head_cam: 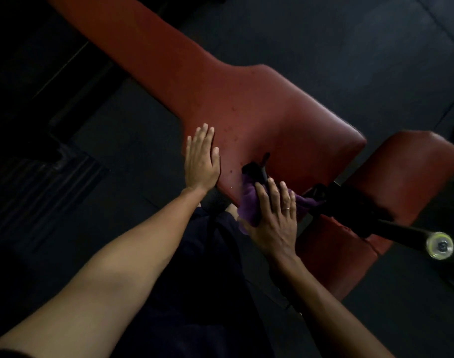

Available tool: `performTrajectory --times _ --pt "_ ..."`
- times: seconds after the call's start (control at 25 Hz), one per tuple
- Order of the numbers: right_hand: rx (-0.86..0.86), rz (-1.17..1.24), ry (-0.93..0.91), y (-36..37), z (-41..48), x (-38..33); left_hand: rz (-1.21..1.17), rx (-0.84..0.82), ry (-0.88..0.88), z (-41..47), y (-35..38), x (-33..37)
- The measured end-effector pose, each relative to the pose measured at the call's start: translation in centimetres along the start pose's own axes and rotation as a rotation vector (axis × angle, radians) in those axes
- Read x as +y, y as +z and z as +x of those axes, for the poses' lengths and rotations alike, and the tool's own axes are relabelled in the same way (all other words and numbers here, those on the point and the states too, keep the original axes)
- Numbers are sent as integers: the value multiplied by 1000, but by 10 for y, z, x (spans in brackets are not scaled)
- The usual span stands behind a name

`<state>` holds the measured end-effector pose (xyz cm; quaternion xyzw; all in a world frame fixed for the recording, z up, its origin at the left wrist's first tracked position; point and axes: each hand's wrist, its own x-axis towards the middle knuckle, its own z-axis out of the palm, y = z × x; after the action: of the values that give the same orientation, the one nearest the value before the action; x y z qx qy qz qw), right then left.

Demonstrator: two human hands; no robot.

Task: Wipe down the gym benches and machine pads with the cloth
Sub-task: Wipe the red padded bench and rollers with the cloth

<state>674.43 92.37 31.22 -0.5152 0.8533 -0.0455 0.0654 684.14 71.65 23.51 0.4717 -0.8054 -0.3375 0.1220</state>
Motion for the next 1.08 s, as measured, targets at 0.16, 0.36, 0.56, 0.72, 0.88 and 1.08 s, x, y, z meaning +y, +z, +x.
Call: performTrajectory --times 0.16,0.36,0.56,0.72,0.88,1.08 --pt "-46 37 7 21 48 -47 34 -12 -13 4 -9 -22" --pt "-71 73 -17 32 75 -71 46 -26 -49 7 -7 -19" --pt "-58 69 -85 3 27 -21 43 -53 -59 6 -10 -18" --pt "-100 120 -65 10 65 -41 22 -13 -74 6 -4 -17" --pt "-238 110 -130 20 156 -39 42 23 -73 6 1 -18" --pt "-104 154 117 2 148 4 16 38 -94 6 0 -17"
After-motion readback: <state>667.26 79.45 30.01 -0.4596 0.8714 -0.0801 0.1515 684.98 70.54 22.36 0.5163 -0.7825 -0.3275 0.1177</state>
